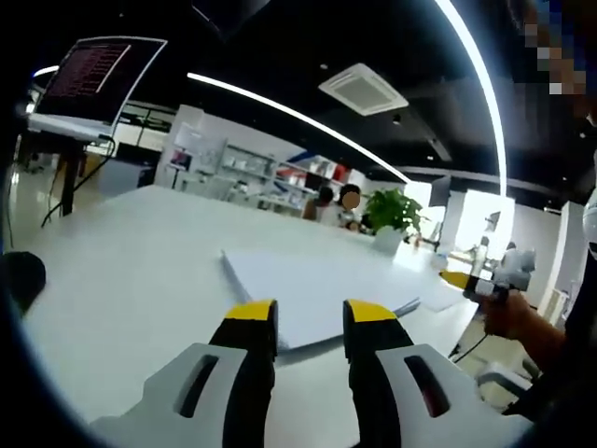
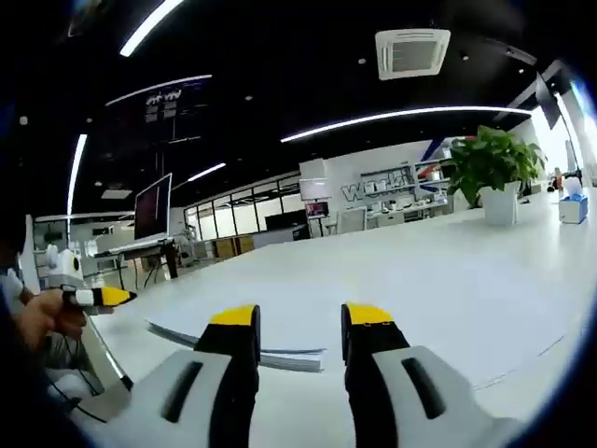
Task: Grasp the top corner of one sheet in the document stack and pull a single sheet out from the document stack, separating that one sheet from the rest and lifting it clear until the single sheet is fully removed from the stack
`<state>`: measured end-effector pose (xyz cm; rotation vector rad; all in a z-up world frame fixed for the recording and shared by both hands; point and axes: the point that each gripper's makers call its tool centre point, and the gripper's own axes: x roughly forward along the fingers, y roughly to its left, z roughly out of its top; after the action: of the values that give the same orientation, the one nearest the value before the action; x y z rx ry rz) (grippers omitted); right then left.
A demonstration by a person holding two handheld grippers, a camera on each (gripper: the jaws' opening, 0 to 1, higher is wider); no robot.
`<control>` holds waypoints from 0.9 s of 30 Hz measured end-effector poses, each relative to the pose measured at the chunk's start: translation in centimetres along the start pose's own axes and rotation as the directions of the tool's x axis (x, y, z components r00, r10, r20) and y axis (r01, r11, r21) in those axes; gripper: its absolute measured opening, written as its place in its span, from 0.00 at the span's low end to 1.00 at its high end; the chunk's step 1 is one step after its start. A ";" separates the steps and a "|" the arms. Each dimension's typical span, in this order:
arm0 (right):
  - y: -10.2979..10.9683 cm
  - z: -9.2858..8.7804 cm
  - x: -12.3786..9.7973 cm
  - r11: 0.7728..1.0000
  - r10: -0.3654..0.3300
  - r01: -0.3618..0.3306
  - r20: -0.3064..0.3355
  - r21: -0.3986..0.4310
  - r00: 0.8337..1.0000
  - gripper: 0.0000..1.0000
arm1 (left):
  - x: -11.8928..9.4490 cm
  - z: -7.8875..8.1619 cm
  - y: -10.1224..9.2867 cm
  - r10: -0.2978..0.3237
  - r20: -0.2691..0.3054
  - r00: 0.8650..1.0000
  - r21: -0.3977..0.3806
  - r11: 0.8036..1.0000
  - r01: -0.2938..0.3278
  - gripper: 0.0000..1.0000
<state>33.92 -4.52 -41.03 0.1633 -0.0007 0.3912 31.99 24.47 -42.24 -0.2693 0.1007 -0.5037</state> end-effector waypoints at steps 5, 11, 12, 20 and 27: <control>1.7 -0.5 0.9 0.998 0.034 -0.035 -0.011 -0.047 0.999 0.34 | -0.4 0.2 0.2 0.004 0.008 1.000 -0.004 1.000 -0.003 0.29; 1.8 -0.8 1.5 0.997 0.040 -0.042 -0.027 -0.060 0.999 0.33 | -0.7 0.5 0.4 0.012 0.010 1.000 0.009 1.000 -0.012 0.29; 1.8 -0.8 1.5 0.997 0.041 -0.043 -0.029 -0.058 0.999 0.33 | -0.7 0.5 0.5 0.014 0.010 1.000 0.010 1.000 -0.014 0.29; 0.8 -1.7 1.4 0.998 0.014 -0.018 -0.058 -0.063 0.998 0.33 | -1.2 0.8 0.5 0.028 0.024 0.999 0.020 0.999 -0.028 0.29; 0.5 -0.6 1.8 0.995 0.014 -0.018 -0.037 -0.097 0.999 0.33 | -1.3 0.5 -0.2 0.001 0.041 0.999 0.054 0.999 -0.004 0.43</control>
<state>35.42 -3.30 -41.45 0.0603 0.0150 0.4093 30.88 25.05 -41.64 -0.2269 0.0476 -0.4974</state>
